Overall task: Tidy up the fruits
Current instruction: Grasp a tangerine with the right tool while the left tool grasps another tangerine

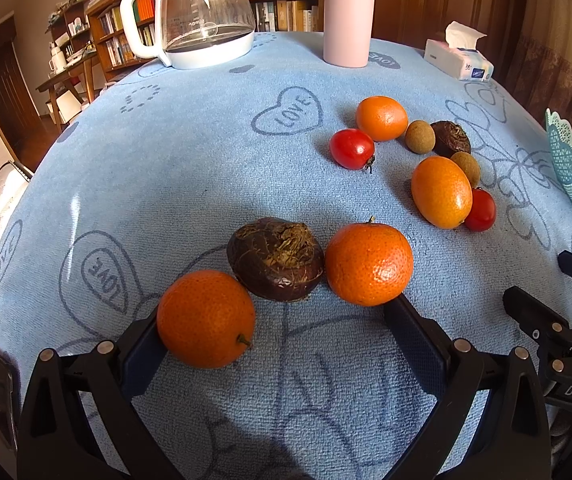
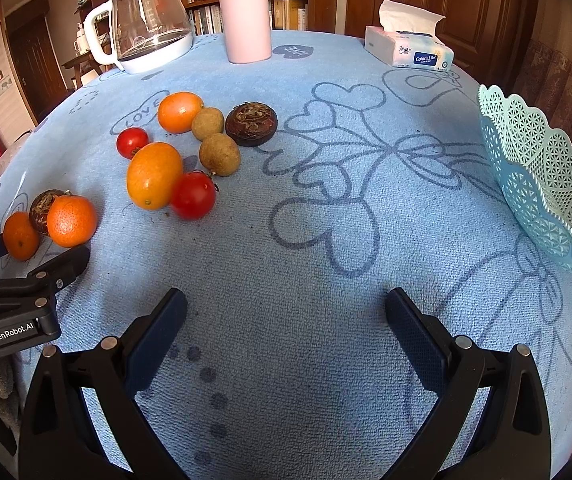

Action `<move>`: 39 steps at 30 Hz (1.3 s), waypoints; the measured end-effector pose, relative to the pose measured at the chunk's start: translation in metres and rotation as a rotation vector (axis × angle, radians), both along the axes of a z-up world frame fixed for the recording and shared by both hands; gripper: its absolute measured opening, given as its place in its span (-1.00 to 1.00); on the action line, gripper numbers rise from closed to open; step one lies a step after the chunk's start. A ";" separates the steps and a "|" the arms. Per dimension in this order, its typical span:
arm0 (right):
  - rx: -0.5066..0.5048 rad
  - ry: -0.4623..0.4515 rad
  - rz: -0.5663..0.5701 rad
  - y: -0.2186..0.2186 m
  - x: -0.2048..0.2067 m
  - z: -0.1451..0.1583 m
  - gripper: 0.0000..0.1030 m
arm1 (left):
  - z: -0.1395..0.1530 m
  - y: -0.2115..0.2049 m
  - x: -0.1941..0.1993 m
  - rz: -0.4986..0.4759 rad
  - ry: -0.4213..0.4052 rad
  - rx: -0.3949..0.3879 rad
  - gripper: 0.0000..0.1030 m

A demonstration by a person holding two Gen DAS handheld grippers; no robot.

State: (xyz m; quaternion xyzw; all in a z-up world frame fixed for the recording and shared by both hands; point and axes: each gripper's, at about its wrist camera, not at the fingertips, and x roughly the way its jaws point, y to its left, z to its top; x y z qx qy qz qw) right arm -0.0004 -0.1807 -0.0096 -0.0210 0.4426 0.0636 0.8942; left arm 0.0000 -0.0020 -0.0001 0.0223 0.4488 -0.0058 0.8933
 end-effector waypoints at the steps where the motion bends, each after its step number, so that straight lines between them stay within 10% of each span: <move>1: 0.001 0.000 0.003 0.000 0.000 0.000 0.96 | 0.000 0.001 0.000 0.000 -0.001 -0.006 0.91; 17: 0.187 -0.075 0.022 -0.017 -0.010 0.018 0.96 | 0.054 0.026 -0.051 -0.051 -0.205 -0.060 0.91; 25: 0.251 -0.163 0.061 -0.013 -0.020 0.033 0.96 | 0.043 0.049 -0.061 -0.025 -0.178 -0.050 0.91; 39: 0.215 -0.171 0.126 0.000 -0.027 0.029 0.96 | 0.016 0.051 -0.030 -0.041 -0.042 -0.102 -0.02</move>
